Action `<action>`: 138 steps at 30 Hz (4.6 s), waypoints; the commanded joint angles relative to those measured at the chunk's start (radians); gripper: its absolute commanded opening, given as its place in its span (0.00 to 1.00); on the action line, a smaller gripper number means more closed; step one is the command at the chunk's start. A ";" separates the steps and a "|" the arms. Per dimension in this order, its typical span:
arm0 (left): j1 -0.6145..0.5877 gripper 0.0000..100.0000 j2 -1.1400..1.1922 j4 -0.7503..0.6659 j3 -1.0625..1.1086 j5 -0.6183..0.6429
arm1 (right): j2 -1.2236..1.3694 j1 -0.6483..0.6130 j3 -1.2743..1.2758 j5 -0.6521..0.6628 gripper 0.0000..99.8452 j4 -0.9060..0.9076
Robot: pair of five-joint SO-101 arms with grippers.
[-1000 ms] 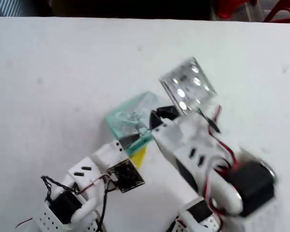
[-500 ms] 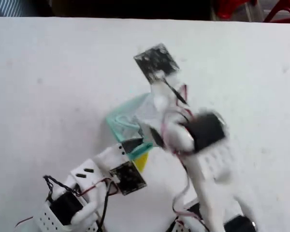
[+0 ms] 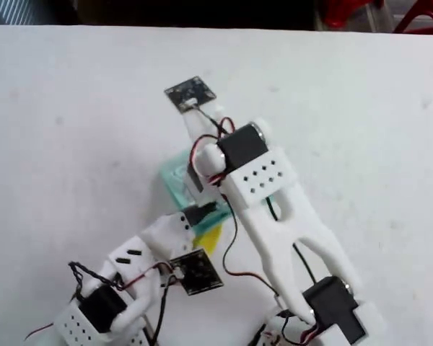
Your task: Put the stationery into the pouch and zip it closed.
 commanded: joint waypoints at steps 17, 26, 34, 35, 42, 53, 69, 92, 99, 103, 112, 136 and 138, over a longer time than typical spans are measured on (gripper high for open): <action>-0.025 0.02 0.005 -0.046 -0.005 -0.002 | -0.154 0.136 -0.163 0.043 0.02 0.016; -0.027 0.02 0.005 -0.040 -0.034 0.032 | -0.429 0.099 -0.166 0.044 0.02 0.004; -0.019 0.02 0.005 -0.037 -0.032 0.078 | -0.338 0.099 -0.109 0.037 0.09 0.010; -0.019 0.02 0.005 -0.034 -0.031 0.077 | -0.286 0.099 -0.109 0.032 0.13 0.016; -0.021 0.02 0.005 -0.025 -0.023 0.040 | 0.025 0.085 -0.101 -0.048 0.22 0.024; -0.027 0.02 0.005 -0.078 0.026 0.005 | 0.051 0.048 0.031 0.132 0.19 0.030; -0.027 0.02 0.005 -0.075 0.012 0.006 | 0.027 0.128 0.011 0.170 0.02 0.022; -0.113 0.02 0.005 0.000 -0.141 0.285 | -0.590 0.097 0.049 0.031 0.02 -0.027; -0.048 0.02 0.005 0.160 -0.328 0.404 | -0.668 0.099 0.115 0.032 0.02 -0.125; 0.005 0.02 0.005 0.258 -0.430 0.428 | -0.676 0.111 0.195 0.028 0.02 -0.248; 0.015 0.02 0.004 0.295 -0.485 0.430 | -0.671 0.274 0.201 -0.091 0.02 -0.441; -0.202 0.23 0.004 0.259 -0.450 0.678 | -0.674 0.189 0.368 -0.112 0.02 -0.596; -0.206 0.23 0.004 0.262 -0.451 0.678 | -0.668 0.205 0.365 -0.112 0.02 -0.630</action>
